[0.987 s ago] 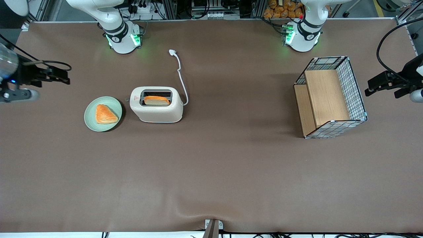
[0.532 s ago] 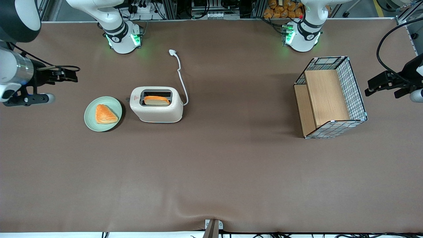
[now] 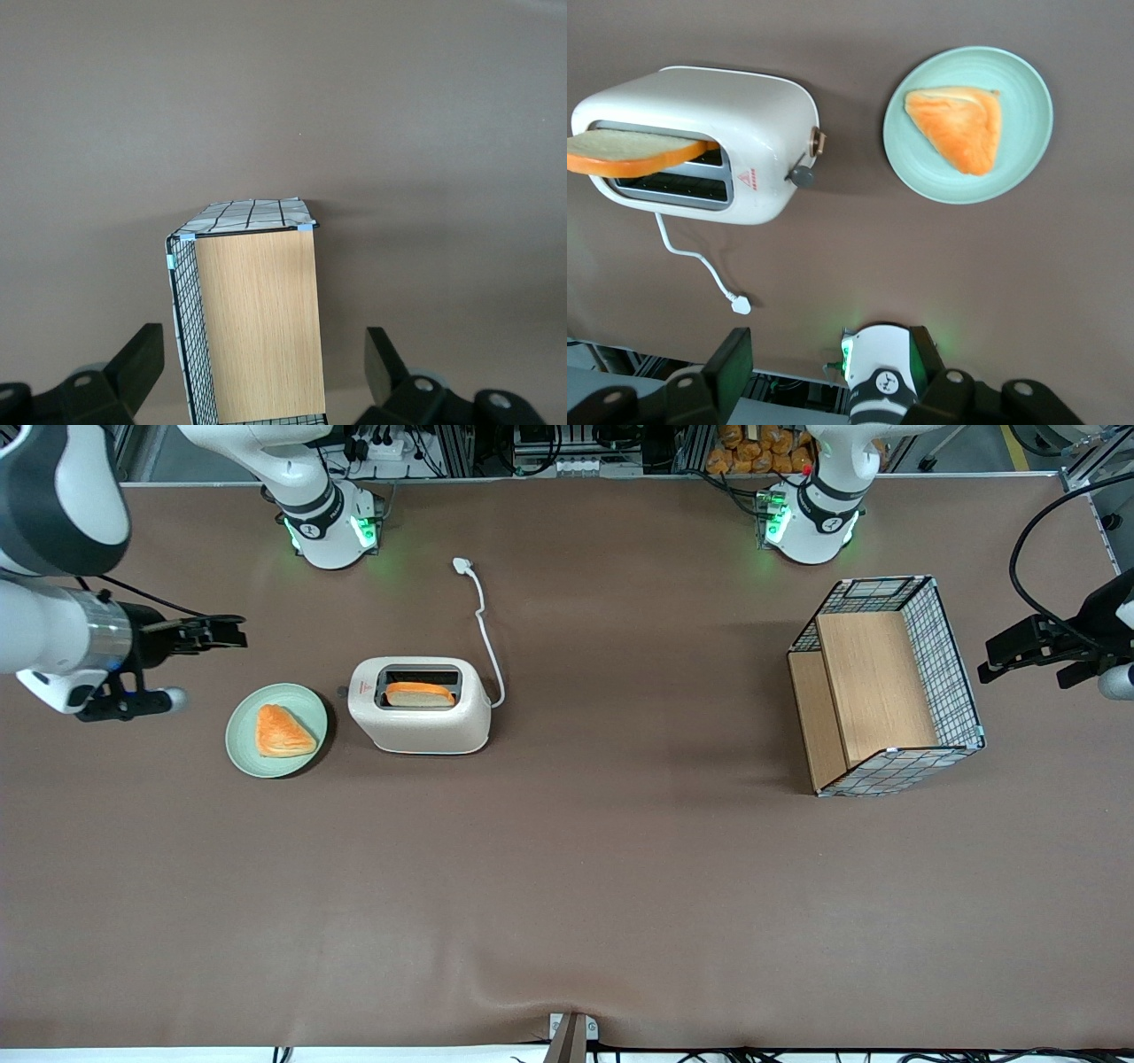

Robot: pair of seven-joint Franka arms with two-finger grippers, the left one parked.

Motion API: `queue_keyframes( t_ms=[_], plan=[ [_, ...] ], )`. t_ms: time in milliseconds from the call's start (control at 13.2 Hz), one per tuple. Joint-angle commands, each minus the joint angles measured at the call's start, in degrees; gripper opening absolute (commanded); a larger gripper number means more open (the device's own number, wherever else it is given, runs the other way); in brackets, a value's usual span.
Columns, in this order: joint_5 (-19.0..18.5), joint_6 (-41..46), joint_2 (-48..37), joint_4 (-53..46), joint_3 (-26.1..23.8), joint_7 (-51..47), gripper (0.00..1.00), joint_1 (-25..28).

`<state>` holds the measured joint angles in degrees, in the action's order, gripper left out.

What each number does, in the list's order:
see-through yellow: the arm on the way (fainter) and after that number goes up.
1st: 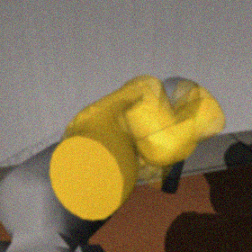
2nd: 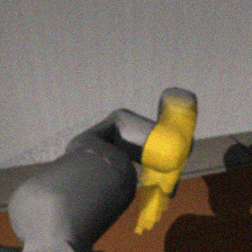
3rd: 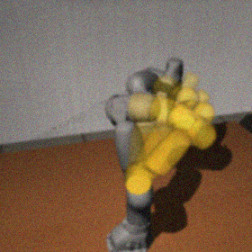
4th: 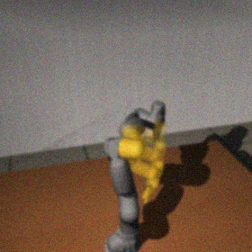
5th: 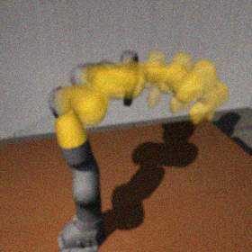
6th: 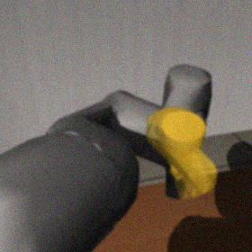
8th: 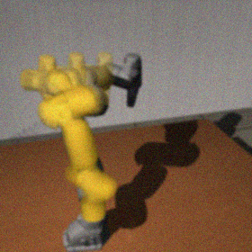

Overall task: Press toaster button with right arm
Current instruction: 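Move the right gripper toward the toaster's side lever beside the green plate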

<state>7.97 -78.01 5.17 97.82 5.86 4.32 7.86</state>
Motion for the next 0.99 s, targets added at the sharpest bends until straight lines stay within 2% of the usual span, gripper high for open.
queue_keyframes(
  t_ms=[0,152,228,380,456,532,911],
  plan=[
    [0.64,-4.60,-0.78,4.31,0.12,0.16,0.81,0.93],
    [0.64,-4.78,-0.87,5.19,0.12,0.16,0.80,1.10],
    [0.64,-4.52,-0.87,5.37,0.12,0.25,0.71,1.11],
    [0.64,-4.78,-0.87,6.24,0.12,0.33,0.27,1.02],
    [0.64,-5.13,-0.52,6.68,0.12,0.33,0.10,1.63],
    [0.64,-6.79,-0.25,8.25,0.12,0.25,0.00,2.59],
    [0.56,-18.92,-0.17,18.11,0.03,0.25,0.00,5.59]
  ],
)
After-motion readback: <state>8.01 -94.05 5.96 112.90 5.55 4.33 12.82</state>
